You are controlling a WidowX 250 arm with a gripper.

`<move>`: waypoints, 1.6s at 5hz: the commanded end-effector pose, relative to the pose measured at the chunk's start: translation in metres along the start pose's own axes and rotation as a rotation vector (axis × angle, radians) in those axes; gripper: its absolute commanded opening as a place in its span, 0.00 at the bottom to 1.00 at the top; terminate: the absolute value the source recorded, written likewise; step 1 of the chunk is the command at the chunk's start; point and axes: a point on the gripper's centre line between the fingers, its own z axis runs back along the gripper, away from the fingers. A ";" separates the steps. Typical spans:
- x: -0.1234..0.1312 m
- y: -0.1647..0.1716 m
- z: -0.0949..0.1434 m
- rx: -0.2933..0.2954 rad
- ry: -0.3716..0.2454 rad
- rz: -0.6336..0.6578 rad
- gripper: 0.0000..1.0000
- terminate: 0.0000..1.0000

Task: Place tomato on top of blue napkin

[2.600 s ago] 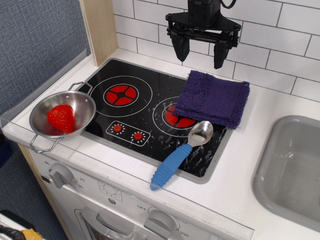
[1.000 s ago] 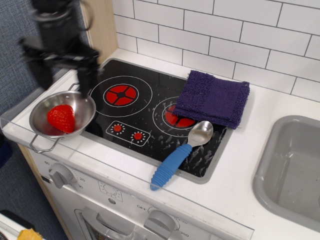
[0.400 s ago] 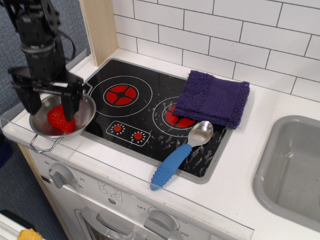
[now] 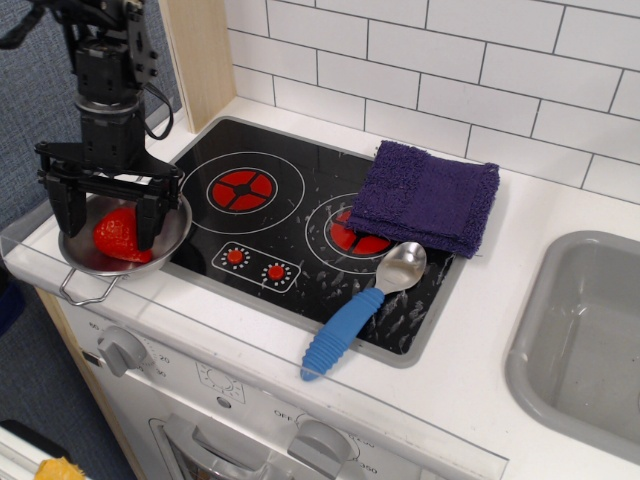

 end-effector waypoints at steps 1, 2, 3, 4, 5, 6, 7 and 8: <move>0.002 -0.005 0.014 0.040 -0.013 0.045 0.00 0.00; 0.001 -0.007 0.017 0.043 -0.022 0.059 0.00 0.00; 0.001 -0.010 0.020 0.018 -0.055 0.058 0.00 0.00; 0.002 -0.013 0.030 -0.021 -0.111 0.047 0.00 0.00; 0.003 -0.016 0.060 -0.046 -0.221 0.029 0.00 0.00; 0.000 -0.016 0.081 -0.076 -0.304 0.024 0.00 0.00; 0.011 -0.038 0.084 -0.120 -0.313 -0.055 0.00 0.00; 0.033 -0.101 0.094 -0.187 -0.335 -0.229 0.00 0.00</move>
